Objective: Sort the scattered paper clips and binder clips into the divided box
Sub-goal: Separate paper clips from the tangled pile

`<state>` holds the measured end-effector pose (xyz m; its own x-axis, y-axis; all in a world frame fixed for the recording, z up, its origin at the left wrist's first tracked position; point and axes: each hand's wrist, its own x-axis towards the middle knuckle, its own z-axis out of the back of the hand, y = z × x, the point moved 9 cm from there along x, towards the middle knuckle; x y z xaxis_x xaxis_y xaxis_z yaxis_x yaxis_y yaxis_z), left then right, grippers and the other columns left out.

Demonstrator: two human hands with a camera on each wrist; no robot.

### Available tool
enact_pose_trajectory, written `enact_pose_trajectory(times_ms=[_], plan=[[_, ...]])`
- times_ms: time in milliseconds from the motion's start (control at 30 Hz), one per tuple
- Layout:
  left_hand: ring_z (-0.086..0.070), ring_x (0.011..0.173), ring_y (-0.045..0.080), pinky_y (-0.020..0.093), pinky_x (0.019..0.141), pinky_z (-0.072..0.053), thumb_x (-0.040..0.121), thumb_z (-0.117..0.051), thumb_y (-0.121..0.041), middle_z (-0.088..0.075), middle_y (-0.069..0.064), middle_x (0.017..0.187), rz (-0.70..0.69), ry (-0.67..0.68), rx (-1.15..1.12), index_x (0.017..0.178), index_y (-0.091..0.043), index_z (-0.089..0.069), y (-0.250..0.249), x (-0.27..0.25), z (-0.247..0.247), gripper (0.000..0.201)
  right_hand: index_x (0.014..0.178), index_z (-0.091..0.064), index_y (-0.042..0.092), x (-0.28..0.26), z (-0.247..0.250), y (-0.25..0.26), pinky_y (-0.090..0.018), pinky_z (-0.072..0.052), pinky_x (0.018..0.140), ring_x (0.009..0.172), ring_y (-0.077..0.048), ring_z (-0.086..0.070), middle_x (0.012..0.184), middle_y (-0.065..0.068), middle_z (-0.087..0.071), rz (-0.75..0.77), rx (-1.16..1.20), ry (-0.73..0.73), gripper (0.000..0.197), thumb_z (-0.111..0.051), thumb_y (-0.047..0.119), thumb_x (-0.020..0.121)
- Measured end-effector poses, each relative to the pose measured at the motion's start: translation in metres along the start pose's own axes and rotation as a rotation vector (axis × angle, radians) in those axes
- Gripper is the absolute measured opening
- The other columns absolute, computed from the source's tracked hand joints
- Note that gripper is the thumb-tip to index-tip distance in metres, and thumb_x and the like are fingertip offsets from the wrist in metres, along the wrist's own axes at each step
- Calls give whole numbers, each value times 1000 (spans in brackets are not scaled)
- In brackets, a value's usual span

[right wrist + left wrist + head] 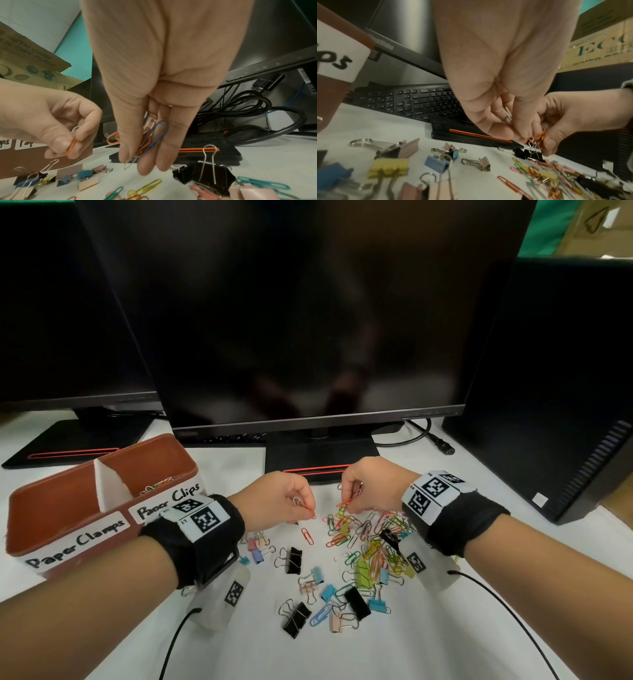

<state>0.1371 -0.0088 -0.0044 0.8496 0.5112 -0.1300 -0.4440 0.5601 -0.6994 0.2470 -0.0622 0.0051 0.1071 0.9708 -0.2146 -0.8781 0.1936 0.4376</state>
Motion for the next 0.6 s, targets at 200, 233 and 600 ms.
enact_pose_trajectory(times_ms=[200, 233, 600], plan=[[-58, 83, 5, 13, 71, -43, 78, -72, -25, -64, -9, 90, 18, 37, 269, 96, -25, -66, 4, 10, -13, 19, 86, -68, 15, 0, 11, -6, -17, -48, 67, 71, -6, -59, 92, -1, -69, -37, 8, -31, 8, -71, 10, 79], [-57, 82, 5, 12, 70, -42, 78, -73, -27, -63, -9, 89, 20, 62, 301, 103, -24, -65, 3, 12, -20, 27, 86, -69, 15, 1, 12, -7, -18, -49, 68, 71, -6, -58, 91, -1, -68, -42, 8, -38, 8, -71, 11, 80], [-48, 81, 9, 15, 66, -37, 83, -65, -21, -57, -8, 86, -112, 203, 551, 102, -16, -65, -20, 48, -53, 20, 89, -69, 14, -3, 15, -19, -17, -45, 70, 86, -12, -59, 99, -2, -68, -55, -33, -35, 9, -70, 12, 81]])
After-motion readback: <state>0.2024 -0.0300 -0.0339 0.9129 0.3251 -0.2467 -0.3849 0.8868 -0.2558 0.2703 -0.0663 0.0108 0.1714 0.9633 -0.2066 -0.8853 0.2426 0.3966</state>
